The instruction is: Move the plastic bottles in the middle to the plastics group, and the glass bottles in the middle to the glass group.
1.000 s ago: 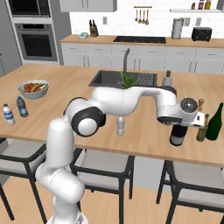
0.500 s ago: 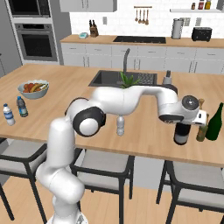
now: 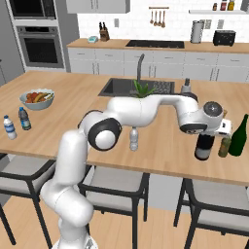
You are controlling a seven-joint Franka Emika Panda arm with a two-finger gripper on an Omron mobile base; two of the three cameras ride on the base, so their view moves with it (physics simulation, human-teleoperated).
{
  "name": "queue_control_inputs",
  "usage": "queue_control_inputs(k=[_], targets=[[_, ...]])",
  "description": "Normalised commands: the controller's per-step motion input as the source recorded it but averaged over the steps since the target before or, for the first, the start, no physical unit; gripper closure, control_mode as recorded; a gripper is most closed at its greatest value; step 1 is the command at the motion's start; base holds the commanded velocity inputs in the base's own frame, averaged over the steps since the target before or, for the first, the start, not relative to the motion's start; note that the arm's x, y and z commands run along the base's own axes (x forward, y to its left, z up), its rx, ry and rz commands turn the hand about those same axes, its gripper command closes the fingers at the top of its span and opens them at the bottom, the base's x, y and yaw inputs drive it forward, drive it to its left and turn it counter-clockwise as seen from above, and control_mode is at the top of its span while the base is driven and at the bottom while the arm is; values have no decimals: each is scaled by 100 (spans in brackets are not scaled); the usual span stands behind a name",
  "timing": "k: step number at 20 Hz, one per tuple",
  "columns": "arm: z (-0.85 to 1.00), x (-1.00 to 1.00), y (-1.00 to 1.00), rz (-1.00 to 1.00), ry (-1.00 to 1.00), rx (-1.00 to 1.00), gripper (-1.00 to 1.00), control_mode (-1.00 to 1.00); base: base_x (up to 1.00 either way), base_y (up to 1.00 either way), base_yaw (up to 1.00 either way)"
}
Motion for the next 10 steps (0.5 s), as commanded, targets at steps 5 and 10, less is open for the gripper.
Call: queue_control_inputs(k=[5,10], targets=[[0,18,-3,0,3,0,100,-100,0,0,0],[0,9,-4,0,2,0,100,-100,0,0,0]])
